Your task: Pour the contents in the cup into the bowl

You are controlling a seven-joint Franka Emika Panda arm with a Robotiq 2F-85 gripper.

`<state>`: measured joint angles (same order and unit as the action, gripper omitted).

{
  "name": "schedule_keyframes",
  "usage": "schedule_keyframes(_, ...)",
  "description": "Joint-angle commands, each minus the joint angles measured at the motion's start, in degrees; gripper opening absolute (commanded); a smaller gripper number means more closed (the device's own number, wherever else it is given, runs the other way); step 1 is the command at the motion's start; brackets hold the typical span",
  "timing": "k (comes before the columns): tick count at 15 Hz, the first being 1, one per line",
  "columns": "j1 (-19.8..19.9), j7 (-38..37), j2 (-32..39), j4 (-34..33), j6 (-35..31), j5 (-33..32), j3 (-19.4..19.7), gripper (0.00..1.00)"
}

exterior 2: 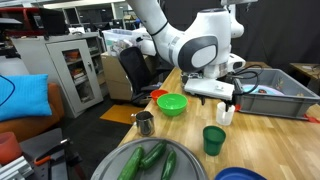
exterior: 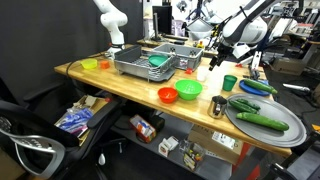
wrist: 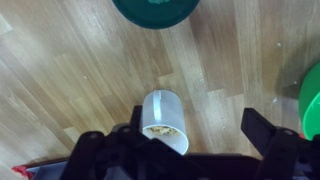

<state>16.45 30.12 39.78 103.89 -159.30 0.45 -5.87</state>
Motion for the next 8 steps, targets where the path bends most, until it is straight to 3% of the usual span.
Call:
schedule_keyframes(1,0.48,-0.29,4.71,-4.45,-1.4,-1.49,-0.18,1.0)
schedule_keyframes(8,2.11,0.01,10.84,-10.97,-1.65,-1.97,-1.1,1.0)
